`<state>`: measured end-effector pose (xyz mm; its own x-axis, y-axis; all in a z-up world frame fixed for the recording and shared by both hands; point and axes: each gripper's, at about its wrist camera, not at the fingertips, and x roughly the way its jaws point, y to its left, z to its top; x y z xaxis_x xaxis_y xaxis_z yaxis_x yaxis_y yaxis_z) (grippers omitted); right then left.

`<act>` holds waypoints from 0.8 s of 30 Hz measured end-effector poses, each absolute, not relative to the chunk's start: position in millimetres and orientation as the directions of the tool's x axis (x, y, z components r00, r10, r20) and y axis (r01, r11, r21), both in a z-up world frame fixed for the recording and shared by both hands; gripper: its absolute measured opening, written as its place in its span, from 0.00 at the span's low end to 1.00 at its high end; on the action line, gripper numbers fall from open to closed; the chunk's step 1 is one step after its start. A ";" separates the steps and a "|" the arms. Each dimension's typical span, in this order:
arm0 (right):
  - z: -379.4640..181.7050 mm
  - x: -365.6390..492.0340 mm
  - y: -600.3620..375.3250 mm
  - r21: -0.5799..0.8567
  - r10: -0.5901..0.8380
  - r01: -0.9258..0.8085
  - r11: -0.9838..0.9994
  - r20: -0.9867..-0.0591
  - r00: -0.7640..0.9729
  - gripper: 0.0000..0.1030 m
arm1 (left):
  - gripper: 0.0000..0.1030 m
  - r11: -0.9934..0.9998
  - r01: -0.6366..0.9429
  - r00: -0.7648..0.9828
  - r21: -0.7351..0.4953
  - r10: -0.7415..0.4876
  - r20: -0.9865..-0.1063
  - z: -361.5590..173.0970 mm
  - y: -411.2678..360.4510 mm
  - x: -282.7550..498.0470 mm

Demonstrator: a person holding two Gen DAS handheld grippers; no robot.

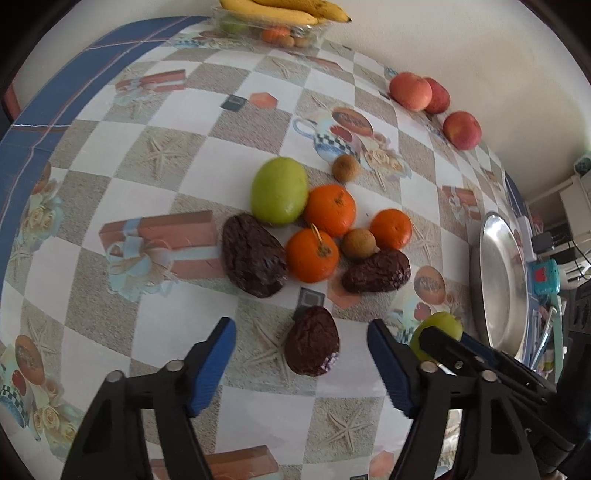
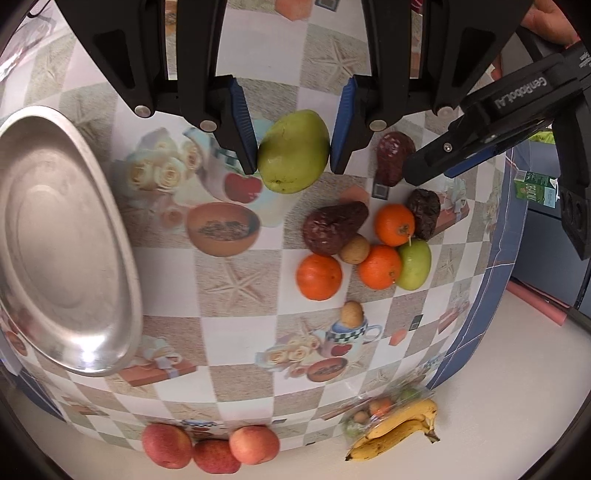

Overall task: Organize fruits
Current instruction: 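Grasp the dark date with the left tool while the right tool grasps the green pear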

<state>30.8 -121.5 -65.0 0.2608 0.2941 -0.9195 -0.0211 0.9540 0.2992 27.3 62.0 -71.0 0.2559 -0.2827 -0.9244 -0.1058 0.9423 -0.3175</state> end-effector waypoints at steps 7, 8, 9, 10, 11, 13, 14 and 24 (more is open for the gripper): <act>-56.0 25.0 -141.1 0.320 0.304 0.009 0.947 -0.908 0.287 0.41 | 0.36 0.952 -0.089 0.195 -0.294 -0.273 -0.942 -82.0 45.2 25.6; -54.9 24.9 -143.0 0.326 0.309 0.011 0.945 -0.906 0.289 0.41 | 0.36 0.952 -0.090 0.198 -0.292 -0.271 -0.942 -81.4 45.2 25.1; -53.9 24.3 -144.5 0.330 0.312 0.013 0.944 -0.904 0.291 0.41 | 0.36 0.953 -0.094 0.204 -0.288 -0.264 -0.943 -79.9 45.8 24.2; -52.8 23.0 -145.8 0.333 0.314 0.014 0.943 -0.903 0.293 0.41 | 0.36 0.953 -0.097 0.212 -0.286 -0.261 -0.942 -77.9 46.7 23.6; -51.5 22.3 -147.1 0.336 0.317 0.014 0.942 -0.901 0.296 0.41 | 0.36 0.952 -0.101 0.221 -0.289 -0.262 -0.940 -75.2 47.8 23.0; -47.9 22.2 -148.6 0.342 0.322 0.014 0.940 -0.896 0.306 0.41 | 0.36 0.947 -0.105 0.244 -0.304 -0.272 -0.931 -66.5 47.9 22.7; -45.4 22.4 -149.8 0.345 0.323 0.013 0.939 -0.892 0.315 0.41 | 0.36 0.947 -0.100 0.254 -0.305 -0.272 -0.928 -61.4 46.1 23.3; -17.9 29.0 -196.4 0.240 0.174 0.101 0.965 -0.883 0.435 0.41 | 0.36 0.942 -0.017 0.307 -0.336 -0.315 -0.898 -17.1 -15.8 54.6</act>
<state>29.0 -196.4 -17.9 0.4351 0.1741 -0.8834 0.1014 0.9654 0.2402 54.6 -15.8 -17.1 0.3068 -0.3152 -0.8981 -0.0171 0.9416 -0.3363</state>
